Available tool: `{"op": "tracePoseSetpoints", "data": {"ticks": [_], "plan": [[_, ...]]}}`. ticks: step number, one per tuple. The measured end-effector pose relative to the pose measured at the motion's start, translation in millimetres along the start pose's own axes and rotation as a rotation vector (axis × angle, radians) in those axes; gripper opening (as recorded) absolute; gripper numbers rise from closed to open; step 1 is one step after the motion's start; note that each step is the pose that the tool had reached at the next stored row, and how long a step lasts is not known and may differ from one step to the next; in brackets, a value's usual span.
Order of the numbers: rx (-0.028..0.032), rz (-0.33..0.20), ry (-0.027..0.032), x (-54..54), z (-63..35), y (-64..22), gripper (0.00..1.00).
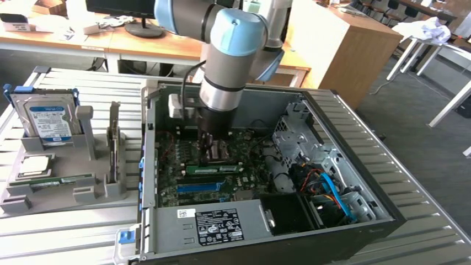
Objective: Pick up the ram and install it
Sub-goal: 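Press down the ram until it locks into place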
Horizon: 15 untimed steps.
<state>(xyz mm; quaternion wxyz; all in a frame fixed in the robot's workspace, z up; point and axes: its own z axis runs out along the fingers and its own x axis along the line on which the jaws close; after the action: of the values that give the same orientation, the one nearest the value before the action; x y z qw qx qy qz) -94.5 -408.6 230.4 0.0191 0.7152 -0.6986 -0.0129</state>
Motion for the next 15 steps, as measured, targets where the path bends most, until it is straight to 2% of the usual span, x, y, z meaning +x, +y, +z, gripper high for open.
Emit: {"op": "tracePoseSetpoints", "data": {"ticks": [3, 15], "plan": [[0.0007, 0.001, -0.0003, -0.3, 1.9, 6.9, 0.10], [0.0002, 0.003, 0.0003, -0.2, 9.1, 9.5, 0.10]]}}
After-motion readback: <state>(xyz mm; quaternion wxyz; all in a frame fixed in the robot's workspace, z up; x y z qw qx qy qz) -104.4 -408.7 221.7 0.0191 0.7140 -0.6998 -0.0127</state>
